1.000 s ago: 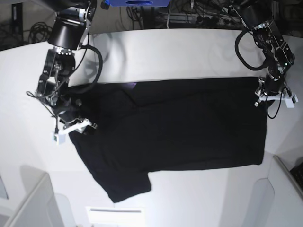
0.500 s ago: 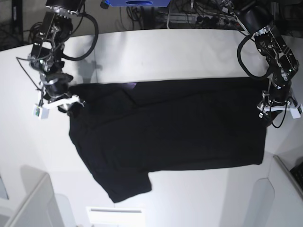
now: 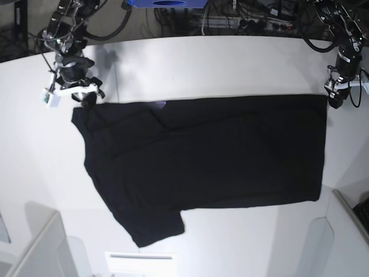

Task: Fold the T-shirt properly
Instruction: 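Grasp the folded shirt edge again with both grippers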

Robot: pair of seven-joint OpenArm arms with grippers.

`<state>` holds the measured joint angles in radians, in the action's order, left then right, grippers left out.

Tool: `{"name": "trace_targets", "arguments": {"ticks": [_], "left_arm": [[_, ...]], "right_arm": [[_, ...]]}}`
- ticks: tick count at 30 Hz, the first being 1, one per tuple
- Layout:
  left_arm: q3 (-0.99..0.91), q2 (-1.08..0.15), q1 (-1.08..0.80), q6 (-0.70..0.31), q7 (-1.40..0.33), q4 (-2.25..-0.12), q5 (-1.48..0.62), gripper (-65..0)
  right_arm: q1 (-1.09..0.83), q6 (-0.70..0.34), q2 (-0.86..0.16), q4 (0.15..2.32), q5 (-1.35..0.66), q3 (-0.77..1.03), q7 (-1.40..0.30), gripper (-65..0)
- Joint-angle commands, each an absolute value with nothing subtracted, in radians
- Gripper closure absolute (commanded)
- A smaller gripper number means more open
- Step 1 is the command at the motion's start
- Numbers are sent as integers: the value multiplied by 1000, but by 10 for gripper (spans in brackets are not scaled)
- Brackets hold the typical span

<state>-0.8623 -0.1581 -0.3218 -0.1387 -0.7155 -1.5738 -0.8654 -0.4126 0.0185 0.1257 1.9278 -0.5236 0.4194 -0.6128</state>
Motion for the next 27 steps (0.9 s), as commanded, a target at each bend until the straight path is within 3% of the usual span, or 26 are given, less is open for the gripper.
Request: {"name": "trace_targets", "arguments": {"ticks": [1,6,27], "left_arm": [[-866,-174,-321,-173,-702,-1573,-862,-397],[-866,-170,-303,-298,-700,-1506,-742,-395],[-865,-160,-162,-303,-702,-1385,-645,-395]], "right_arm": [[-403,12,124,1923,-533,421,-602,-255],[-371,12,124,1836,-535,427,-601,-336],[-306,12,120,1719,-535,429,-601,-335]]}}
